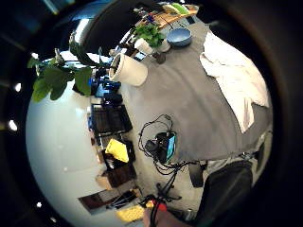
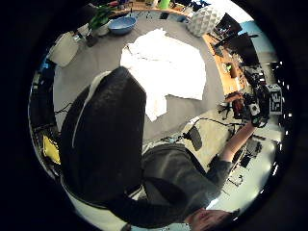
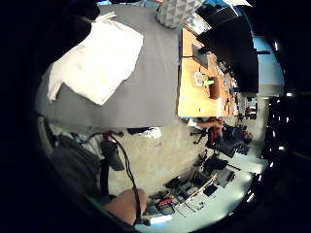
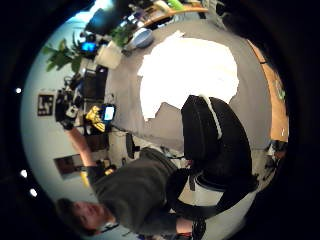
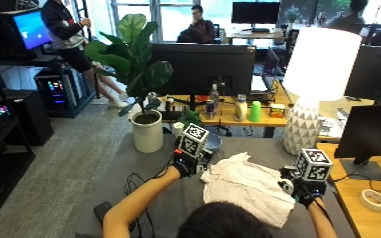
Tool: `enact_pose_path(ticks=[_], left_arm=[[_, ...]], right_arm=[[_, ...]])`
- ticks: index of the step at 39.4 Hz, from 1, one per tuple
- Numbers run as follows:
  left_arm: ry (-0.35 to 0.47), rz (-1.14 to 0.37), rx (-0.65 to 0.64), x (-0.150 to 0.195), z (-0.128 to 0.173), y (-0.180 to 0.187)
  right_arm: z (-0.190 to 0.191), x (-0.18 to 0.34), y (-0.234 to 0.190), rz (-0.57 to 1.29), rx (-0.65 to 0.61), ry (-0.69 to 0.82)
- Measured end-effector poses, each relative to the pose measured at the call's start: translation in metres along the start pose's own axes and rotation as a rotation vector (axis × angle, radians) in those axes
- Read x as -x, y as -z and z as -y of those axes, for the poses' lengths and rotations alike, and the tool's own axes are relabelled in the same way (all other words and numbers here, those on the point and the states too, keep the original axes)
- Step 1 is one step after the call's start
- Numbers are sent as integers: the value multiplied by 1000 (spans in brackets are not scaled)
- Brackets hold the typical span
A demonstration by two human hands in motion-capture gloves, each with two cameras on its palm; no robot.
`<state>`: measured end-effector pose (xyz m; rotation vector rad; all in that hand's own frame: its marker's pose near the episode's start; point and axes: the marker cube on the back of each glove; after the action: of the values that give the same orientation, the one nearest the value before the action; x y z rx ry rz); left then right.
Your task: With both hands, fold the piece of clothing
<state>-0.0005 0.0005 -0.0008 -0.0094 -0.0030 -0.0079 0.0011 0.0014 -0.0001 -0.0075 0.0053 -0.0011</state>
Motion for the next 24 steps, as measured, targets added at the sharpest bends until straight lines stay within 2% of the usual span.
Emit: enact_pose_path(ticks=[9,24], left_arm=[[30,40,34,1,1,8],[-30,-22,56,-5,10,-7]], right_arm=[[-24,-2,10,2,-9,8],[-5,-10,5,24,18,0]])
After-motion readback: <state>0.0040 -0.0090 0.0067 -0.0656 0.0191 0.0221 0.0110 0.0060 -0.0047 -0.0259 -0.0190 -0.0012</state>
